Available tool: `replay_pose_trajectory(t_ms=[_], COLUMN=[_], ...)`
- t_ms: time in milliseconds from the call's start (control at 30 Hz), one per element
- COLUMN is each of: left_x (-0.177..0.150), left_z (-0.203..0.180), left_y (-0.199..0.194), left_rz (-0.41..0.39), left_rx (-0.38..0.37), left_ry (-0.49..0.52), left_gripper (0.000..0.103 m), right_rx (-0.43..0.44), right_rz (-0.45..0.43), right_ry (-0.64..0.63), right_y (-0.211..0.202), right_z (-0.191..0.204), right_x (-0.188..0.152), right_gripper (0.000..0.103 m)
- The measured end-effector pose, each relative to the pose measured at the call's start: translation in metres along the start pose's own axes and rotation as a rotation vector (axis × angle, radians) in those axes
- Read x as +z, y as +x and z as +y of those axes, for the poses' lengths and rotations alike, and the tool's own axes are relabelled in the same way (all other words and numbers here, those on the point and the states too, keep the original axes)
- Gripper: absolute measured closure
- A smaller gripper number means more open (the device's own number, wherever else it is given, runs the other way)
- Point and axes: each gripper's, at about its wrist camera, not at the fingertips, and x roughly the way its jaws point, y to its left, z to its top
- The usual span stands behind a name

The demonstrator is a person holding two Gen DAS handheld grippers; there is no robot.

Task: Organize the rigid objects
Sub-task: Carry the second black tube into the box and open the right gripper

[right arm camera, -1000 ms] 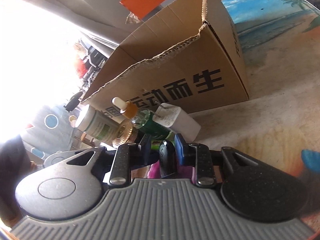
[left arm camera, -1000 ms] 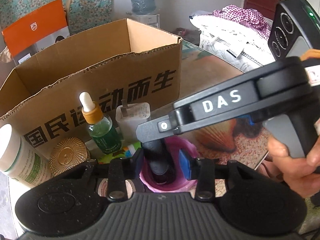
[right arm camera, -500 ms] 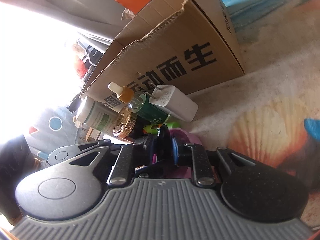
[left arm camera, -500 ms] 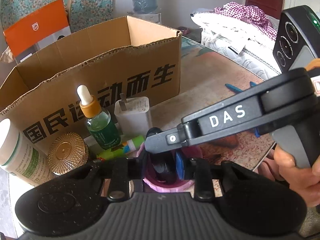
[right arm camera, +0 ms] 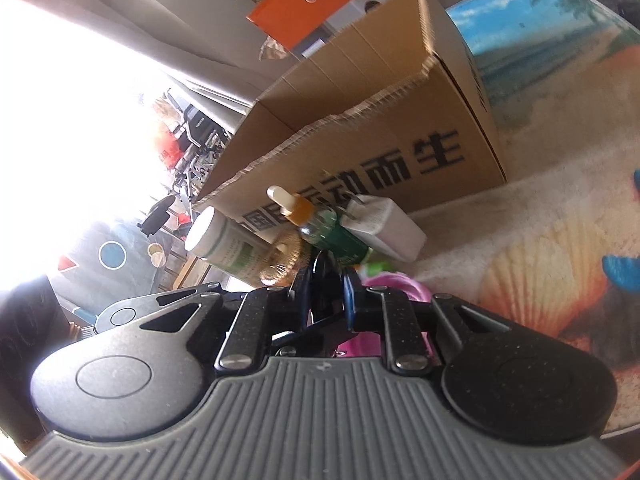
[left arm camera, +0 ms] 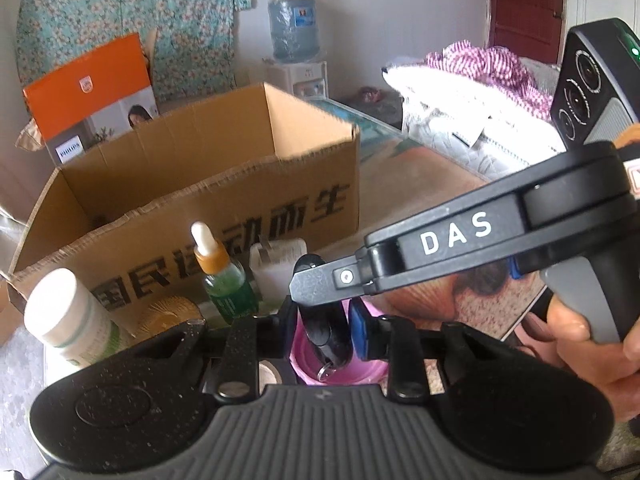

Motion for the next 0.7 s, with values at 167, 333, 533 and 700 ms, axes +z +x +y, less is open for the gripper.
replay_pose_trajectory(t_ms=[167,333,533,700], left_x=[0.013,0.034,0.064,0.089], left_z=[0.006,0.021,0.054,0.092], left_y=[-0.024,-0.048,-0.062,-0.053], left_rz=[-0.07,-0.134,-0.162,-0.121], left_rx=[0.025,0.073,0.135,0.153], left_ry=[0.002,-0.007,-0.051,-0.115], left_gripper=[0.074,0.074,0.074,0.073], right_rx=[0.015,0.049,0.117,0.16], right_rz=[-0.036,-0.073,-0.087,-0.037], right_ry=[-0.05,-0.116,-0.205,-0.239], right_y=[-0.013,-0.023,-0.016,0.011], right_z=[0.024,0.053,0.089,0.11], right_x=[0.012,0.033,0.071,0.114], right_gripper=[0.088,0.088,0.088,0.088])
